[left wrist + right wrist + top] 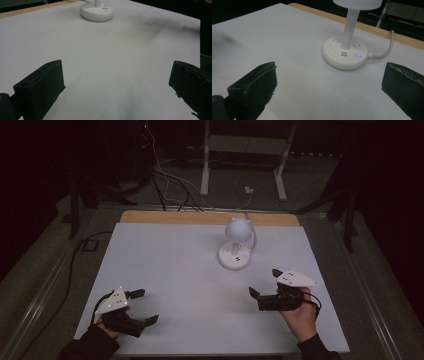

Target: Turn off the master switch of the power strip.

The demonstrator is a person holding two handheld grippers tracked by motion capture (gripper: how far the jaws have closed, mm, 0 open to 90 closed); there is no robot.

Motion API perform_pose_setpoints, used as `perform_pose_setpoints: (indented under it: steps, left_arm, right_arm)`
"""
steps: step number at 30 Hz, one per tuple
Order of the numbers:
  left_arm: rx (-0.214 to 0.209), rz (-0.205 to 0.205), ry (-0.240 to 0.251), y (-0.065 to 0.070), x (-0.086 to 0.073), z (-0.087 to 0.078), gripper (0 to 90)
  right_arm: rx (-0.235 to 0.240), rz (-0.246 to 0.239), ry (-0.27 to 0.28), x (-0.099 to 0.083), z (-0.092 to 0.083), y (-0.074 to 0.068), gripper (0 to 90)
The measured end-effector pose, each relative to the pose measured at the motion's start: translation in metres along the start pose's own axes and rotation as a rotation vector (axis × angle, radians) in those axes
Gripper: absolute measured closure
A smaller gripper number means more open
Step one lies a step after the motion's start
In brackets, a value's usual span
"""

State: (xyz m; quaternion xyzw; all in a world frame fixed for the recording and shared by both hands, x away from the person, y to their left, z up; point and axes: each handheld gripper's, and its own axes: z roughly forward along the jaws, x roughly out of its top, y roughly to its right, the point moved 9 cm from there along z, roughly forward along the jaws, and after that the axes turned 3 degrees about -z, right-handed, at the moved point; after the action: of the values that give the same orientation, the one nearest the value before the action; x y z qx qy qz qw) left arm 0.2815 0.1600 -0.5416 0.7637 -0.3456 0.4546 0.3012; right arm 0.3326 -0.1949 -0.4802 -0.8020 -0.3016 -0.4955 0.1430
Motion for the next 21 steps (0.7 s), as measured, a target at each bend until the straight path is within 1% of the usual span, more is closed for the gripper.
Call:
perform_pose_setpoints:
  steps: [2,6,15,21]
  left_arm:
    - [-0.001,0.0,0.0,0.0,0.0,0.0,0.4]
    - [0.001,0.002,-0.001,0.0,0.0,0.0,0.4]
    - [0.001,0.004,0.001,0.0,0.0,-0.001,0.4]
    - [0.002,0.006,0.0,0.001,0.0,-0.001,0.4]
  right_arm:
    - [-0.005,-0.006,0.002,0.004,0.001,0.002,0.0]
    - [-0.002,-0.001,0.009,0.01,0.005,0.004,0.0]
    - [-0.005,0.007,0.021,0.02,0.012,0.01,0.0]
    - [-0.005,0.012,0.019,0.025,0.017,0.015,0.0]
